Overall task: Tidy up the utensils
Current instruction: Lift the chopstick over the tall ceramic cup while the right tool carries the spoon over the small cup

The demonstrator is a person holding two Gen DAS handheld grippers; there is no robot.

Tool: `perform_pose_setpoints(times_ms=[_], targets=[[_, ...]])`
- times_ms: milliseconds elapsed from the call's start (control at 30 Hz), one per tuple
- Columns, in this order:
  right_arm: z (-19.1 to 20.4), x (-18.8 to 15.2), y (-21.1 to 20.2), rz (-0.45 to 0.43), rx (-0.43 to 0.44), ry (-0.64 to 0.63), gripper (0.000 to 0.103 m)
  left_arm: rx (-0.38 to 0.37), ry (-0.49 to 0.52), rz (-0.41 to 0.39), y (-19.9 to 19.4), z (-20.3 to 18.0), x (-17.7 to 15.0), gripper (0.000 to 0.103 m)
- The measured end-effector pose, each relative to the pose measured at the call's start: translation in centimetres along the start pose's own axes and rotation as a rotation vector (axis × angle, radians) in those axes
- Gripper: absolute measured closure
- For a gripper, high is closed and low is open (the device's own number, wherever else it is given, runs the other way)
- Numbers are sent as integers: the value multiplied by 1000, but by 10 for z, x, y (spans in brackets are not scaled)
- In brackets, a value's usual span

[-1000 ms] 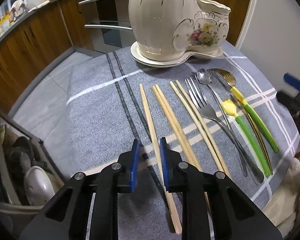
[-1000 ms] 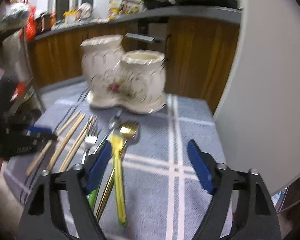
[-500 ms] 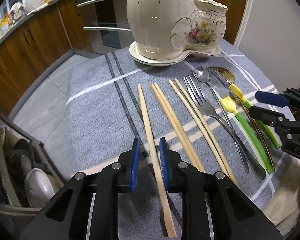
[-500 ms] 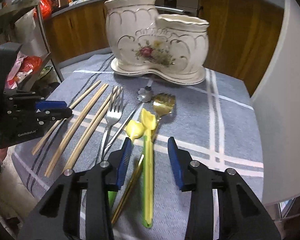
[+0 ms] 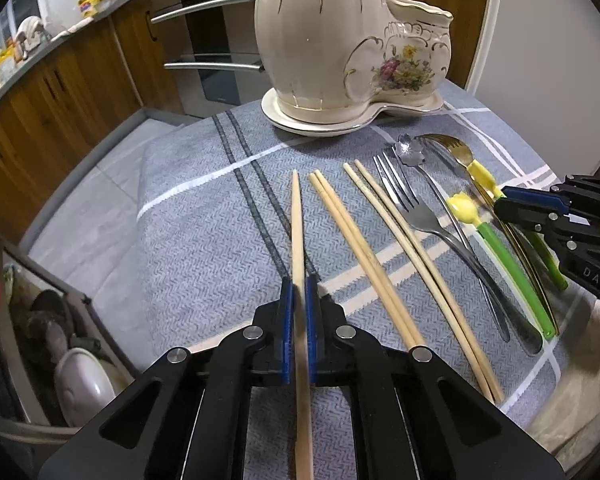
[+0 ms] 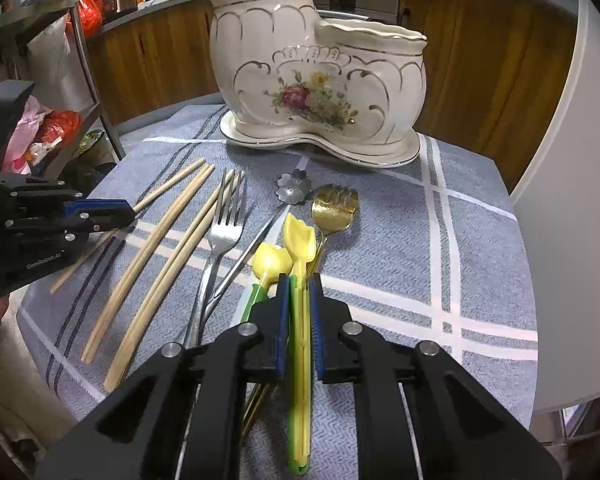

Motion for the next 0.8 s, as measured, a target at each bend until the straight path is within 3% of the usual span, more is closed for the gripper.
perform_pose_setpoints(times_ms=[367,733,800], targets=[[-9,17,-35,-184,44,54,93,-58,-20,-90,-22,7,0,96],[-8,57,-71,-388,18,65,95,-96,25,-278,-79,6,16,96],[-9,67,-78,-423,24,72,95,-118,31,-342,-94,6,23,96]])
Point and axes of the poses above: each gripper's, at about its wrist camera, not at the fingertips, and y roughly the way its jaws point, z to its left, x to its top, the point moved 4 cm from there along y, roughly the way its jaws point, and after that the axes turned 2 degrees about y, right-handed, at the moved point
